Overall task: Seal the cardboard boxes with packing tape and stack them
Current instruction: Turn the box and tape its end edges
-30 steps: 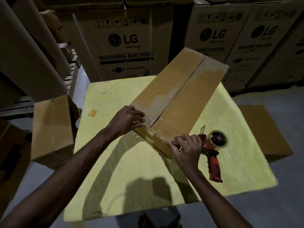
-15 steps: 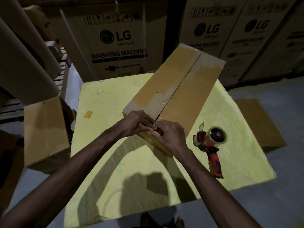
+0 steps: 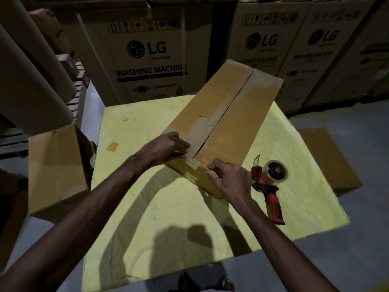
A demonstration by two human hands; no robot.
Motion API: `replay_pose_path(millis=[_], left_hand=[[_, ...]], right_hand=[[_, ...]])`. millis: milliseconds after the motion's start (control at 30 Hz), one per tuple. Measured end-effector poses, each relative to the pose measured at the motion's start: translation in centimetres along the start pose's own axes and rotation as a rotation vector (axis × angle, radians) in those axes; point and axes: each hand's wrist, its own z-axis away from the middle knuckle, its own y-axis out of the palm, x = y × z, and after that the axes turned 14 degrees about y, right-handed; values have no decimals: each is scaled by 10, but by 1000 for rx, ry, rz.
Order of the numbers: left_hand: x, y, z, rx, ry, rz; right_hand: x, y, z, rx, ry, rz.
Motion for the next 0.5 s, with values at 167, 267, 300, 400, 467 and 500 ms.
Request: replay_pose_path(millis=[167, 267, 300, 400, 467, 500], left_hand=[[31, -24, 32, -78, -197, -58], [33, -30, 37, -135, -255, -28], [33, -31, 37, -152, -271, 10], [34, -26, 39, -183, -323, 120], [35, -23, 43, -191, -360, 179], [35, -24, 45, -183, -388, 227]], right_hand=[[-19, -2, 14, -56, -25, -36], [-36, -3, 21, -106, -38, -81], [-40, -4, 22, -106, -34, -90], [-40, -6, 24, -93, -43, -110], [-35, -10, 23, -48, -33, -145], [-34, -13, 22, -4, -32, -152]])
